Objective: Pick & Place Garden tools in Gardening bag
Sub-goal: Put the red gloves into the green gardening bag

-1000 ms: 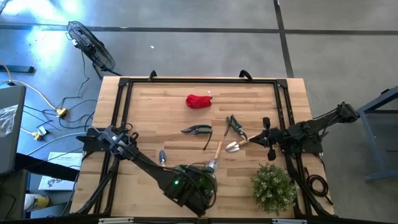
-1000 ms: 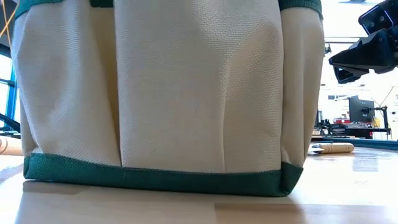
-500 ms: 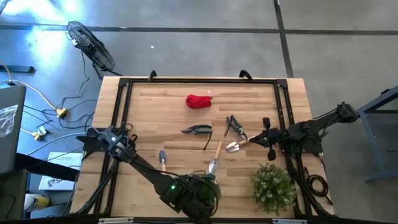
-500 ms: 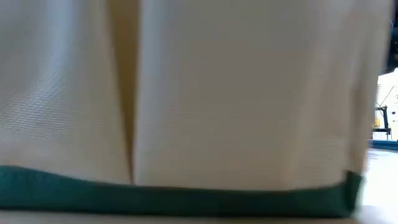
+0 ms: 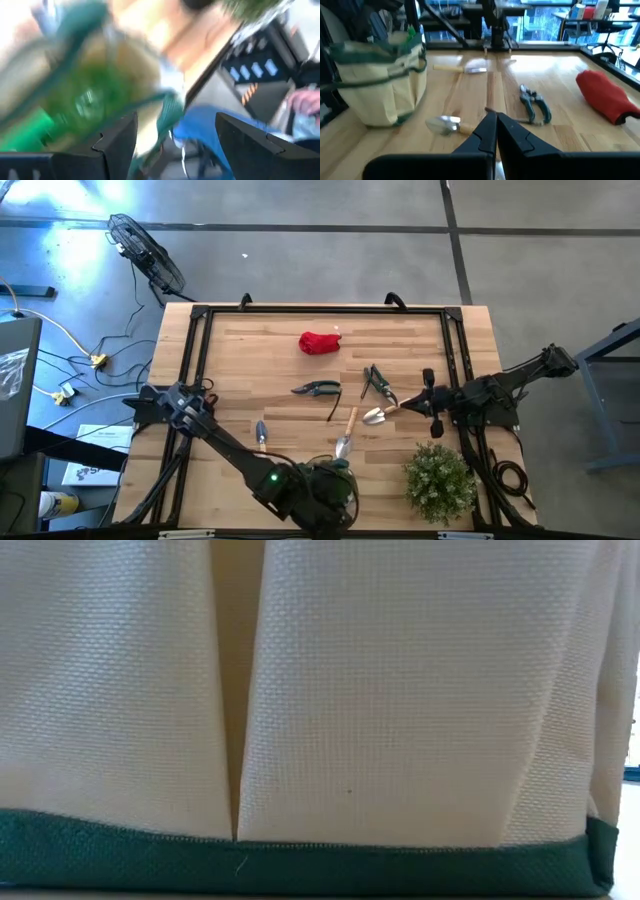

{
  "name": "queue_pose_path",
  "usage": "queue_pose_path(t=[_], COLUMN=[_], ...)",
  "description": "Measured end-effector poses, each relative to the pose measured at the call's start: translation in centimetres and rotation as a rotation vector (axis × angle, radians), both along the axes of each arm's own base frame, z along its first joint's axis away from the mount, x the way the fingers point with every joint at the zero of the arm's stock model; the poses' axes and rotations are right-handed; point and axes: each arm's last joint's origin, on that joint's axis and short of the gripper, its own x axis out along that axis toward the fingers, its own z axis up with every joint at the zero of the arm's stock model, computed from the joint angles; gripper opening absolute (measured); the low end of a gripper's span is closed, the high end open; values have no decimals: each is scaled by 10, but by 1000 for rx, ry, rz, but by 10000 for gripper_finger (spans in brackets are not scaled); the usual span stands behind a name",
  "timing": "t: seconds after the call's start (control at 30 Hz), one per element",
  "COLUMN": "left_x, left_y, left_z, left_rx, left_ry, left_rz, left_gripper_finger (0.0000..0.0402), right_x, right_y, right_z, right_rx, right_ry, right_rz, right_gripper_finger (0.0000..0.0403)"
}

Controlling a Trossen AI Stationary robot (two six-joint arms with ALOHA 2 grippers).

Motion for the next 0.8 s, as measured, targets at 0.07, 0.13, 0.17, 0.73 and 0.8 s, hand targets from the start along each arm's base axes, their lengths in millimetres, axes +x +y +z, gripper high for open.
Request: queue_pose_path(t=[0.07, 0.13, 0.17, 0.73, 0.8], left_x=[-4, -9, -11, -56, -56], left_y=[6, 12, 15, 58, 64], left_z=[14, 27, 33, 50, 50], left_rx=[79, 179, 233, 891, 957], left_ry=[-60, -118, -143, 107, 129], left_rz=[3, 7, 10, -61, -50], left_gripper_finger=[260, 260, 260, 260, 260], right_x=[0, 1, 1, 1, 0], right_y=[0, 0, 0, -6, -8], right_z=[4, 8, 9, 27, 31], right_rx=[17, 31, 36, -45, -32], right_ry=[-41, -74, -86, -257, -280], right_rz=[0, 0, 0, -229, -309], right_gripper_finger=[3, 3, 3, 3, 3])
